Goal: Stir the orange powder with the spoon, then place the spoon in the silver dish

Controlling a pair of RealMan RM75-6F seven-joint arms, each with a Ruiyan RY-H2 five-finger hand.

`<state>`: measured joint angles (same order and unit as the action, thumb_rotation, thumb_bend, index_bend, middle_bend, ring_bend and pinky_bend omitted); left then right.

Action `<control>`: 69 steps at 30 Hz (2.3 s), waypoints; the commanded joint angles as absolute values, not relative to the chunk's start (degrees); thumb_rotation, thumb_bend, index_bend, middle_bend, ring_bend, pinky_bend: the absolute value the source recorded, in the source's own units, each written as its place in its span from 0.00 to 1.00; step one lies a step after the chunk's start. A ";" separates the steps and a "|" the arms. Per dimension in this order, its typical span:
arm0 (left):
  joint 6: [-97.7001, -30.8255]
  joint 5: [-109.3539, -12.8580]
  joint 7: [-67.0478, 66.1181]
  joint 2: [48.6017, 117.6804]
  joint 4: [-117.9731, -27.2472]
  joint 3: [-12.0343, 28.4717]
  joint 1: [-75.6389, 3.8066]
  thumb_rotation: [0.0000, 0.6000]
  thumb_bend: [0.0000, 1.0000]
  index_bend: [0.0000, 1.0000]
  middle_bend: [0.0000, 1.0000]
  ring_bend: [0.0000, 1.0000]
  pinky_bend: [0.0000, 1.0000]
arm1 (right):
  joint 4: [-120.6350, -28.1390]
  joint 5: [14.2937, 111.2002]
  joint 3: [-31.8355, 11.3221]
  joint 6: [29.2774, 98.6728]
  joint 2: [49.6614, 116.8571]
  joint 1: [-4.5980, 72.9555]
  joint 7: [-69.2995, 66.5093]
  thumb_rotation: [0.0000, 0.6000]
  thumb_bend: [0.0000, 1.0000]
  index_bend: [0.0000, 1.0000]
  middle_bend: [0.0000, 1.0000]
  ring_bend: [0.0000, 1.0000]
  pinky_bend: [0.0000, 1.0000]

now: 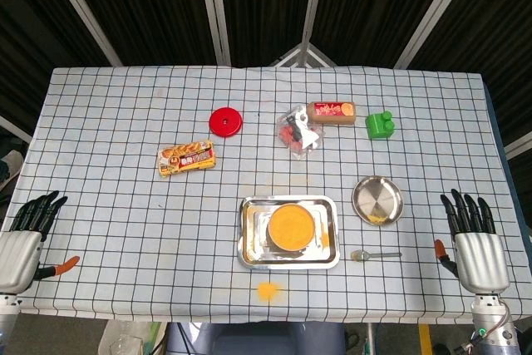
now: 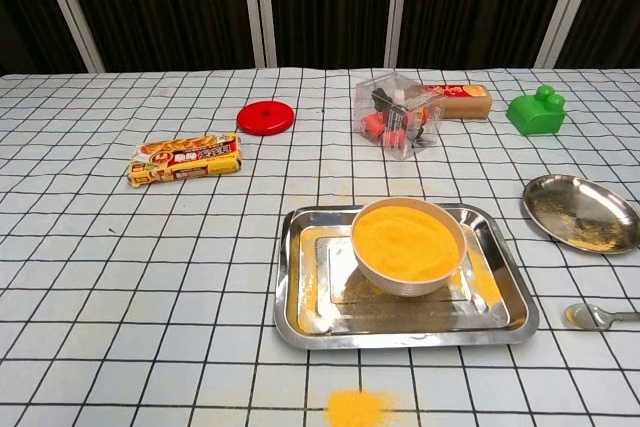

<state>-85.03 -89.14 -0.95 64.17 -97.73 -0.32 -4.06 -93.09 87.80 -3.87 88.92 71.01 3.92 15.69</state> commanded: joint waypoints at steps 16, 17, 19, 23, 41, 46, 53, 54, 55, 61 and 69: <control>-85.53 -89.35 -0.88 64.32 -97.54 -0.16 -4.02 1.00 0.00 0.00 0.00 0.00 0.00 | -94.59 85.51 -2.15 82.88 73.64 5.13 14.16 1.00 0.42 0.21 0.00 0.00 0.00; -85.61 -89.32 -0.83 64.33 -97.53 -0.12 -3.99 1.00 0.00 0.00 0.00 0.00 0.00 | -94.18 84.81 -1.73 81.34 74.47 5.50 15.13 1.00 0.42 0.27 0.01 0.00 0.00; -85.73 -89.30 -0.75 64.34 -97.53 -0.07 -3.96 1.00 0.00 0.00 0.00 0.00 0.00 | -93.56 84.35 -1.41 80.24 75.35 5.81 16.25 1.00 0.42 0.39 0.05 0.00 0.00; -85.77 -89.41 -0.70 64.34 -97.58 -0.15 -3.93 1.00 0.00 0.00 0.00 0.00 0.00 | -90.35 84.16 -0.62 78.64 78.38 6.35 19.14 1.00 0.42 0.46 0.10 0.00 0.00; -85.24 -89.01 -1.15 64.39 -97.75 -0.17 -4.05 1.00 0.00 0.00 0.00 0.00 0.00 | -80.43 83.04 -0.11 75.44 86.06 7.37 19.76 1.00 0.42 0.47 0.11 0.00 0.00; -85.21 -88.97 -1.23 64.39 -97.77 -0.16 -4.07 1.00 0.00 0.00 0.00 0.00 0.00 | -79.09 82.37 -0.26 74.42 87.02 7.75 19.76 1.00 0.42 0.50 0.12 0.00 0.00; -85.26 -88.96 -1.27 64.40 -97.80 -0.18 -4.03 1.00 0.00 0.00 0.00 0.00 0.00 | -77.40 82.46 0.25 73.64 88.30 8.05 20.49 1.00 0.42 0.50 0.12 0.00 0.00; -85.29 -88.96 -1.25 64.40 -97.78 -0.17 -4.02 1.00 0.00 0.00 0.00 0.00 0.00 | -77.15 82.36 0.22 73.57 88.46 8.07 20.48 1.00 0.42 0.50 0.12 0.00 0.00; -85.28 -88.96 -1.25 64.42 -97.75 -0.17 -4.02 1.00 0.00 0.00 0.00 0.00 0.00 | -76.90 82.26 0.16 73.50 88.62 8.10 20.46 1.00 0.42 0.50 0.12 0.00 0.00; -85.25 -88.91 -1.26 64.41 -97.75 -0.16 -4.04 1.00 0.00 0.00 0.00 0.00 0.00 | -75.78 81.70 -0.31 73.17 89.26 8.35 20.02 1.00 0.42 0.50 0.12 0.00 0.00; -85.21 -88.86 -1.32 64.44 -97.79 -0.15 -4.05 1.00 0.00 0.00 0.00 0.00 0.00 | -75.67 81.92 -0.30 73.20 89.47 8.56 19.54 1.00 0.42 0.50 0.13 0.00 0.00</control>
<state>-85.21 -88.86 -1.33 64.44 -97.79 -0.15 -4.05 -75.67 81.93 -0.30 73.20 89.46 8.55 19.54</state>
